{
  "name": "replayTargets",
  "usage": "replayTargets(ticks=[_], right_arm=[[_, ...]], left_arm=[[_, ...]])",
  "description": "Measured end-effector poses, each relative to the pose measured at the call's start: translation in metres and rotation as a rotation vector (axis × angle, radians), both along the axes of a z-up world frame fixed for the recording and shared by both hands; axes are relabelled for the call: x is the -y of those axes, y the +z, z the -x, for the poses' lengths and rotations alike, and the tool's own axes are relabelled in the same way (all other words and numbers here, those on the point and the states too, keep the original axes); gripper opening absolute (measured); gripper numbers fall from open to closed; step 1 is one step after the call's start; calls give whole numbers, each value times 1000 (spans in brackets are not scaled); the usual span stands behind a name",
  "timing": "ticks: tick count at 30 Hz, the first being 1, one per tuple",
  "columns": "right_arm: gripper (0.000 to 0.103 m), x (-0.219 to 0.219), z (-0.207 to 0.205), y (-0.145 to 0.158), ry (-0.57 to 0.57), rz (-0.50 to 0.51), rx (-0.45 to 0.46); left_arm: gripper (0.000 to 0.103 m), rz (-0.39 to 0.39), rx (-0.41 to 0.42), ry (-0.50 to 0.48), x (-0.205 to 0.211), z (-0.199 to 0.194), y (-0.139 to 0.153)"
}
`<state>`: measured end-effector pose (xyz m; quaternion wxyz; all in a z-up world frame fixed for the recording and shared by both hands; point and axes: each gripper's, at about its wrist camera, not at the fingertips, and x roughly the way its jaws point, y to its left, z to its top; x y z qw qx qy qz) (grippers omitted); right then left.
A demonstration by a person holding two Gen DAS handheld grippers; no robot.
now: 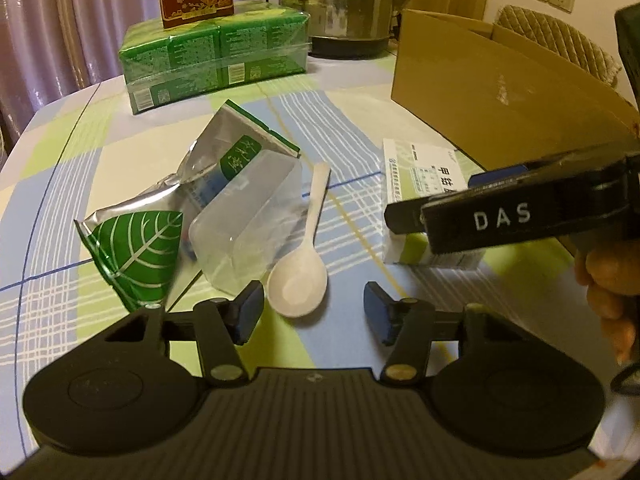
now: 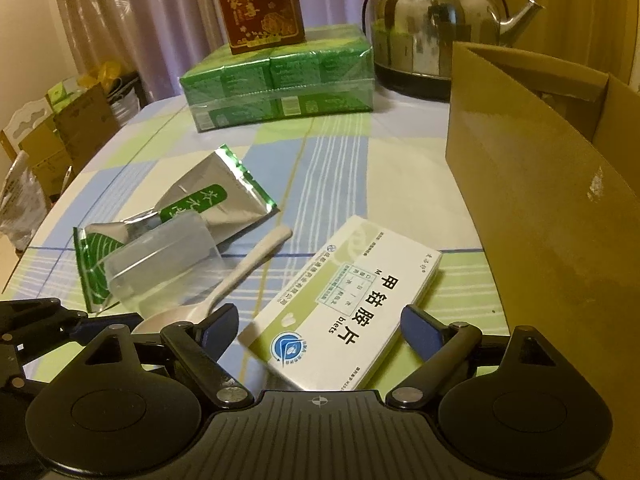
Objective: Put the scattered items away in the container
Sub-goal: 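Move the left gripper to the white spoon while the right gripper approaches the white medicine box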
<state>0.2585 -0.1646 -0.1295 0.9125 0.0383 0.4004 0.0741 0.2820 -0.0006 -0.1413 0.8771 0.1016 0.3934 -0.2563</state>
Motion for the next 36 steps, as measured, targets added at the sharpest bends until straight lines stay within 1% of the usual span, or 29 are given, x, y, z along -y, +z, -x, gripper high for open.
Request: replayTargets(ticks=[2,3,4,7,8,11,14,17,19,20,23,25,28,30,31,32,34,36], right_arm=[[86,-2,-3,-1,3,10,5],[86,-4,-4,-2,3,23,3],[86,-4,-6,-3,-5,32,-6],[86,-2,-9,-4,-36,36,-15],[86,-3,-9,-5,-33,38,-16],[86,-6,-12,-6,-32,45,-14],[86,-8,-18,-7,-37,44,-26],[85,-12,-19,-11,-10,58,-36],[78,-11,-16,-10,15,54,-38],[76,-11,-13,-9,30,53,-42],[75,-7,0,-6,71,54,-63],[74,-1,14,-4,100,49,-85],[71,10,39,-1,134,37,-121],[71,17,59,0,148,43,-137],[71,20,68,-1,153,54,-139],[71,22,77,-1,157,60,-139],[71,26,90,-2,157,58,-126],[71,27,98,-3,161,52,-104]], left_arm=[[38,-5,-1,7,2,-2,-2],[36,-6,-1,13,3,-3,-2],[32,-9,-3,19,3,-3,-2],[23,-16,-6,27,3,-1,-2],[22,-19,-8,27,2,1,-3],[22,-17,-13,36,1,6,-3],[21,0,-24,41,0,10,-2],[21,28,-46,48,-1,12,-1],[21,67,-75,62,-5,12,0],[21,82,-87,66,-7,13,1],[21,123,-129,77,-11,19,2],[21,137,-156,70,-12,24,4],[21,127,-160,49,-9,37,9],[21,99,-151,34,-5,48,11],[30,78,-142,32,-4,53,12],[44,53,-128,34,-2,58,12],[57,8,-83,45,0,65,13],[59,-10,-55,55,0,66,13]])
